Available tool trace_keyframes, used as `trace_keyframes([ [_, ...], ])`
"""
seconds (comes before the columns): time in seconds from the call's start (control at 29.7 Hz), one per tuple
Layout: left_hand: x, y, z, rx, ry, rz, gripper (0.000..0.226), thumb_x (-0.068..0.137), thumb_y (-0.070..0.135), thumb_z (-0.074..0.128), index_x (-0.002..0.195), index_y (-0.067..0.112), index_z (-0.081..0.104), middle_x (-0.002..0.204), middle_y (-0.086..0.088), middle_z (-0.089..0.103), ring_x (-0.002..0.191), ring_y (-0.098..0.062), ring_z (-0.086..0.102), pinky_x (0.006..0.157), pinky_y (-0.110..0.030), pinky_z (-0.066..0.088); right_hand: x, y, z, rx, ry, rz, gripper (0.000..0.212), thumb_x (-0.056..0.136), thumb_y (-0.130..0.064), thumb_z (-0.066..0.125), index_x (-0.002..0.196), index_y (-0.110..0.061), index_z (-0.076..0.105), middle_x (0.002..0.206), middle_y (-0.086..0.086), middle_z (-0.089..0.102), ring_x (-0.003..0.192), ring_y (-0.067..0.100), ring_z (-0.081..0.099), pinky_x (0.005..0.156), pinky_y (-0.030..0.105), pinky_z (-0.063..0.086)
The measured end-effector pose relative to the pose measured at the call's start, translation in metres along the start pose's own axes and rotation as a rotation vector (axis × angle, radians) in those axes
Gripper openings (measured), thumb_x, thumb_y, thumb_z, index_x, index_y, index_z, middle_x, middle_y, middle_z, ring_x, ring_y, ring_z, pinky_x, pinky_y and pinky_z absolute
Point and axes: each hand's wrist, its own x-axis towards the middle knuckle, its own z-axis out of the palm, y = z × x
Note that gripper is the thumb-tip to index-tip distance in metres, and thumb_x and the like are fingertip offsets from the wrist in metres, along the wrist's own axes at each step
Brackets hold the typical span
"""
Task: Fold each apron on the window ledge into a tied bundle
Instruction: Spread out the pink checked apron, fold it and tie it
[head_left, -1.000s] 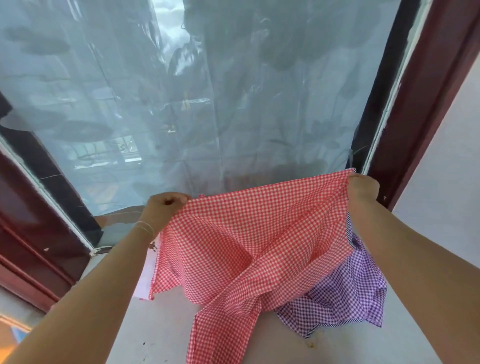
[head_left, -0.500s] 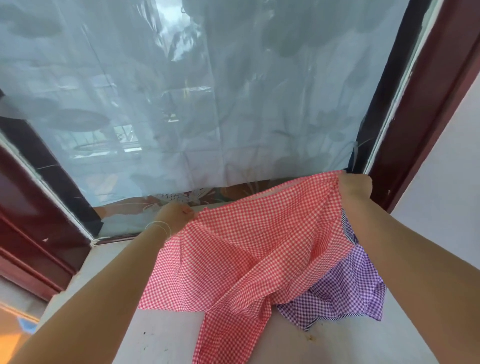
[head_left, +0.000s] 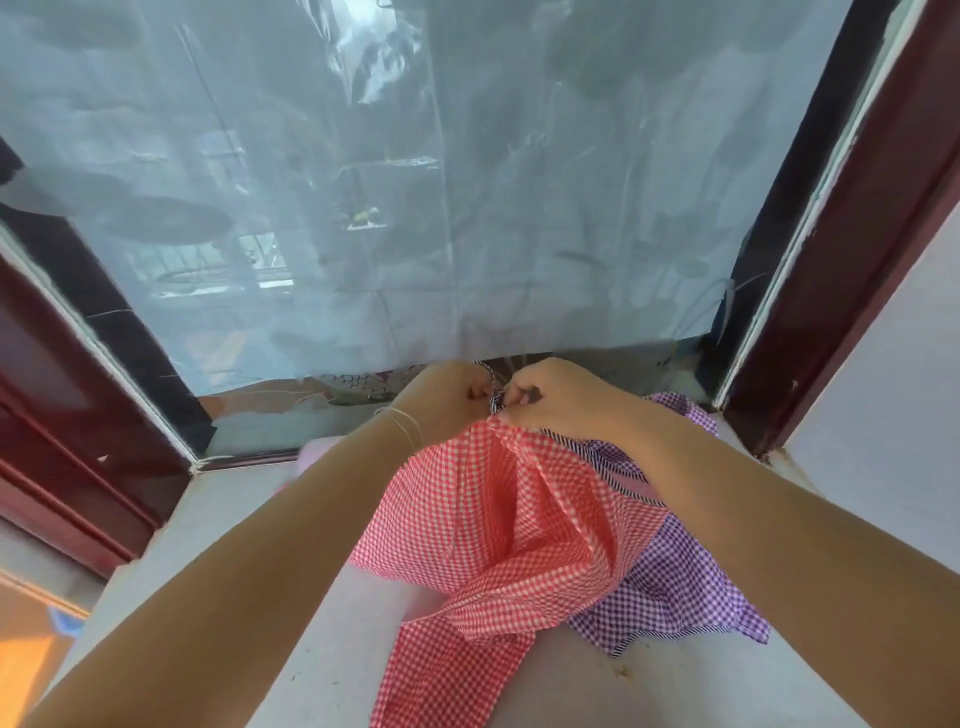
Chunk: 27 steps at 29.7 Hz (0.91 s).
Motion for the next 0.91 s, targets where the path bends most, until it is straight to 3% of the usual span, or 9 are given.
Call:
trace_keyframes([
  [0.1,-0.006,-0.005,0.006,-0.021,0.031,0.017,0.024,0.089,0.007,0.051,0.066,0.015,0.049,0.066,0.001,0.053,0.068,-0.022,0.052,0.068,-0.029,0.044,0.0,0.0,0.0,-0.019,-0.045,0.004,0.007,0.086,-0.028,0.069,0.08,-0.025,0.067,0.08,-0.014,0.064,0.073,-0.001,0.059,0.063,0.013,0.041],
  [0.24,-0.01,-0.01,0.02,-0.048,0.063,0.061,0.013,0.088,0.011,0.053,0.081,0.009,0.064,0.07,0.006,0.057,0.069,-0.014,0.051,0.068,-0.025,0.044,0.003,-0.006,0.002,-0.106,-0.117,0.019,0.01,0.085,-0.028,0.069,0.076,-0.028,0.065,0.08,-0.01,0.066,0.076,0.005,0.061,0.068,0.02,0.046],
  [0.34,-0.009,-0.013,0.025,-0.099,0.094,0.05,0.017,0.087,0.011,0.053,0.073,0.02,0.056,0.06,0.014,0.045,0.063,-0.01,0.045,0.062,-0.021,0.037,0.005,-0.007,0.002,-0.17,-0.134,0.029,0.009,0.085,-0.028,0.068,0.077,-0.025,0.068,0.083,-0.003,0.07,0.079,0.013,0.065,0.072,0.026,0.049],
  [0.4,-0.011,-0.015,0.028,-0.145,0.095,0.031,0.014,0.085,0.011,0.055,0.078,0.022,0.056,0.065,0.014,0.05,0.063,-0.008,0.048,0.064,-0.021,0.038,0.007,-0.006,0.004,-0.229,-0.128,0.038,0.01,0.086,-0.026,0.066,0.08,-0.019,0.071,0.085,0.003,0.07,0.08,0.019,0.066,0.074,0.032,0.051],
  [0.5,-0.012,-0.022,0.032,-0.157,0.073,0.02,0.019,0.085,0.014,0.057,0.102,0.017,0.052,0.085,0.008,0.062,0.075,-0.014,0.058,0.072,-0.026,0.049,0.006,-0.003,0.005,-0.245,-0.079,0.038,0.018,0.087,-0.025,0.063,0.085,-0.011,0.074,0.085,0.006,0.07,0.079,0.022,0.065,0.075,0.036,0.052],
  [0.61,-0.015,-0.027,0.036,-0.021,0.107,0.059,0.013,0.085,0.013,0.048,0.094,0.02,0.042,0.079,0.003,0.058,0.073,-0.022,0.057,0.066,-0.036,0.049,0.005,-0.001,0.005,-0.243,-0.033,0.031,0.022,0.088,-0.023,0.06,0.085,-0.004,0.072,0.087,0.016,0.069,0.079,0.03,0.064,0.077,0.045,0.052],
  [0.81,-0.015,-0.033,0.039,0.036,0.28,0.146,0.022,0.086,0.016,0.05,0.106,0.013,0.044,0.097,-0.003,0.056,0.07,-0.026,0.058,0.062,-0.042,0.05,0.002,-0.004,-0.004,-0.232,0.019,0.002,0.019,0.09,-0.024,0.061,0.085,-0.009,0.072,0.084,0.004,0.069,0.078,0.02,0.064,0.078,0.04,0.052],
  [0.91,-0.014,-0.035,0.041,0.066,0.296,0.14,0.021,0.083,0.01,0.049,0.102,0.011,0.043,0.086,-0.003,0.056,0.065,-0.028,0.056,0.061,-0.044,0.048,0.0,-0.004,-0.01,-0.181,0.053,0.012,0.017,0.09,-0.024,0.062,0.086,-0.012,0.072,0.084,0.001,0.069,0.078,0.02,0.065,0.077,0.038,0.053],
])
